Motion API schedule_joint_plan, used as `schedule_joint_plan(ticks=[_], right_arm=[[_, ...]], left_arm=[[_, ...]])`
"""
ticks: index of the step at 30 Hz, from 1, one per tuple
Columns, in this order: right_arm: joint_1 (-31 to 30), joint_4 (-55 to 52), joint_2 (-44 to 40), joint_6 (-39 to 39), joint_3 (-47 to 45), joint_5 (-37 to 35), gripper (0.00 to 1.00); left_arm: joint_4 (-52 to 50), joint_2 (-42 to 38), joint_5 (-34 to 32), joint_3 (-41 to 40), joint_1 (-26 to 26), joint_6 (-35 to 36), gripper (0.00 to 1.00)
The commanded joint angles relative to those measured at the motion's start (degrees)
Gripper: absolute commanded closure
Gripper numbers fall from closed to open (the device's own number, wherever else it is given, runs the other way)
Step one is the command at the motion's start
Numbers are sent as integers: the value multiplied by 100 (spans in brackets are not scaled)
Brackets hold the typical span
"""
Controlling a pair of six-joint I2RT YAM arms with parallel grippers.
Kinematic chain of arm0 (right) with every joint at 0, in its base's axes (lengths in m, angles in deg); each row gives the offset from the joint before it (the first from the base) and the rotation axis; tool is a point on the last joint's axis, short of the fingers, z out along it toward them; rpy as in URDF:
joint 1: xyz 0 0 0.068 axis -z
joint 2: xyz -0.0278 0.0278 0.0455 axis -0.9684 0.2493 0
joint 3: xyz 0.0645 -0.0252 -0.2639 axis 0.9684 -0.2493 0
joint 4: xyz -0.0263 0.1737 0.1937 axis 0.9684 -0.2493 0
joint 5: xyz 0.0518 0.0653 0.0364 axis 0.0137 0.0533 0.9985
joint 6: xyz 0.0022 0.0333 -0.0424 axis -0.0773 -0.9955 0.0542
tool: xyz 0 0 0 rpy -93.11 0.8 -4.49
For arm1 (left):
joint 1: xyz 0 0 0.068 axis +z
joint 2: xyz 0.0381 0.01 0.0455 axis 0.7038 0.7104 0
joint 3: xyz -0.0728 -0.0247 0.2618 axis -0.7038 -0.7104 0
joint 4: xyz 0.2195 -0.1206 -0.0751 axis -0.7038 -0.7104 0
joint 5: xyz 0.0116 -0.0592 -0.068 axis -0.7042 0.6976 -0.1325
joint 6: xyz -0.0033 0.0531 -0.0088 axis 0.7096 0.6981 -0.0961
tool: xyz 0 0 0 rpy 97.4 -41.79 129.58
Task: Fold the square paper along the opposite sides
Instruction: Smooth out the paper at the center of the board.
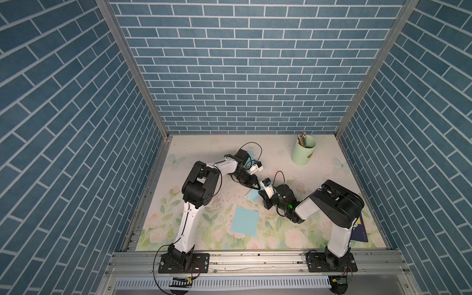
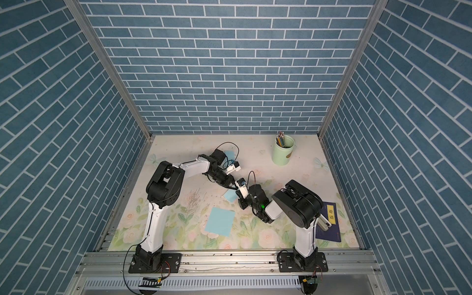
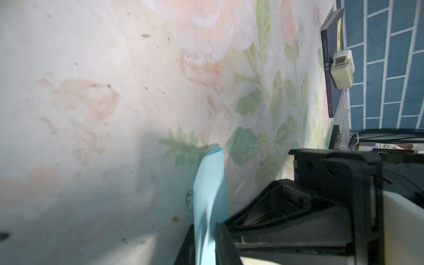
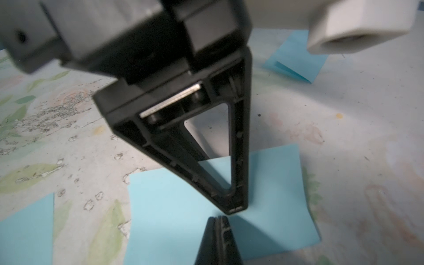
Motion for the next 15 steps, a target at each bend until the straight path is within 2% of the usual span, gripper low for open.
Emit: schedule_joint_plan(ticks=[1,4,9,15], right_arm=[[-35,-193,80,9,5,-41,100],[-36,-191,93,34,22,-29,100],[-51,-128,74,212,55,11,100],[-91,-176,213,543,161,30,100]], left_arm=[[-140,107,-387,10,-9,79,78],[-132,130,-449,14,-6,58,100],[-49,228,-799,27,2,-85,100],[113,240,-886,-20,52,-175,100]])
